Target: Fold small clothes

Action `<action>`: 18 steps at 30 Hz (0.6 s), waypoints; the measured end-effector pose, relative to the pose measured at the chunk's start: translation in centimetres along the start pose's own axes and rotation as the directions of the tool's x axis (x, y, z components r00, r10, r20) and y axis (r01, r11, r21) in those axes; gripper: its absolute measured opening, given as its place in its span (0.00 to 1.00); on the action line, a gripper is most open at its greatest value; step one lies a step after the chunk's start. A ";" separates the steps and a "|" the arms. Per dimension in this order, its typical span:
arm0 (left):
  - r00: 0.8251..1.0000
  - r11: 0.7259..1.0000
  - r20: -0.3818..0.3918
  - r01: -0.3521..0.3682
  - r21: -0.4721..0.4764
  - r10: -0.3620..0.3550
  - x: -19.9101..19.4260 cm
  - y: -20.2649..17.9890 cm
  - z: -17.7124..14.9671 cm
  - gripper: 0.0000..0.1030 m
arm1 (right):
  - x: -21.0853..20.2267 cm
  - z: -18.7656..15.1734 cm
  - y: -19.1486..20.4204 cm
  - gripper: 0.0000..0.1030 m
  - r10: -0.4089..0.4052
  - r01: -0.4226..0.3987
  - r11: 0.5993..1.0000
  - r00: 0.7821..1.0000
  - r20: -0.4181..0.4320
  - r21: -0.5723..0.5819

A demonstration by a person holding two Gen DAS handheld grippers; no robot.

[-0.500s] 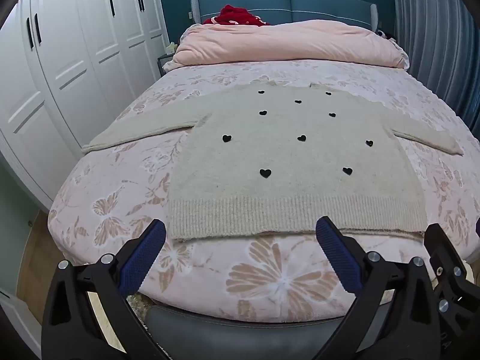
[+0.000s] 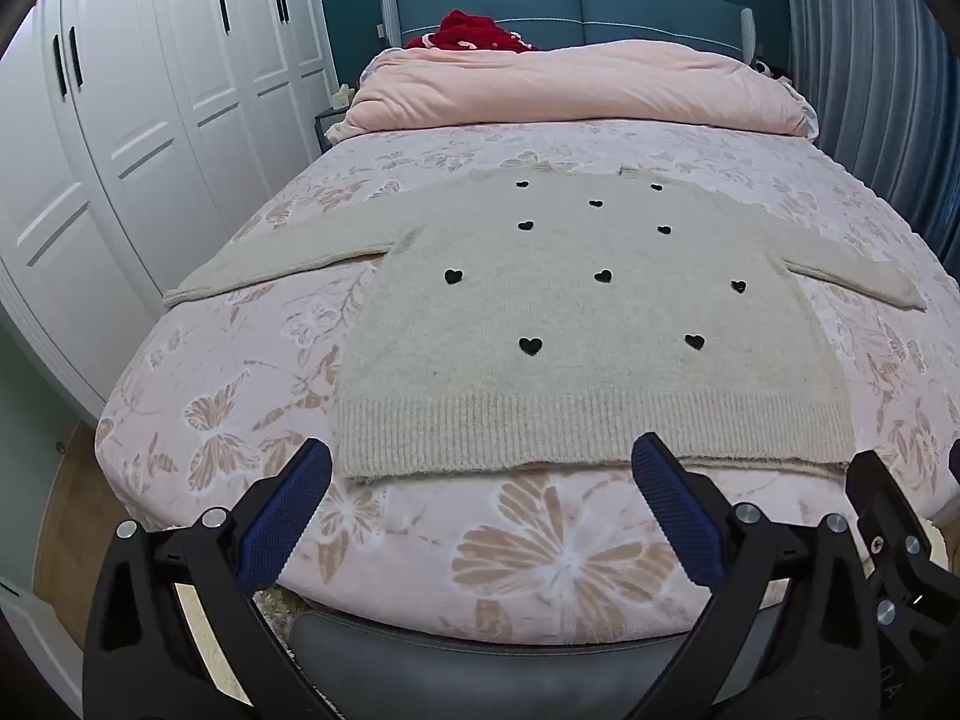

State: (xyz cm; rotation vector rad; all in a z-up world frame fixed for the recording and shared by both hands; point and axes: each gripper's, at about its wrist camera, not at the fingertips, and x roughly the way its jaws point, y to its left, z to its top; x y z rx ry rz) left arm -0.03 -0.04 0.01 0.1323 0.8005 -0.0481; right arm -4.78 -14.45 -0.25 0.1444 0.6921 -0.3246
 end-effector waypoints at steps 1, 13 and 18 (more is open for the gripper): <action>1.000 1.000 0.000 -0.001 -0.001 0.001 0.0 0.0 0.0 0.95 | 0.0 0.0 0.0 0.95 0.000 0.000 1.000 1.000 -0.001 0.000; 1.000 1.000 0.003 -0.004 0.003 0.004 0.0 0.0 0.0 0.95 | 0.0 0.0 0.0 0.95 -0.002 0.002 1.000 1.000 -0.002 0.001; 1.000 1.000 0.004 -0.005 0.003 0.005 0.0 -0.1 0.0 0.95 | 0.0 0.1 0.0 0.95 -0.002 0.002 1.000 1.000 -0.002 0.001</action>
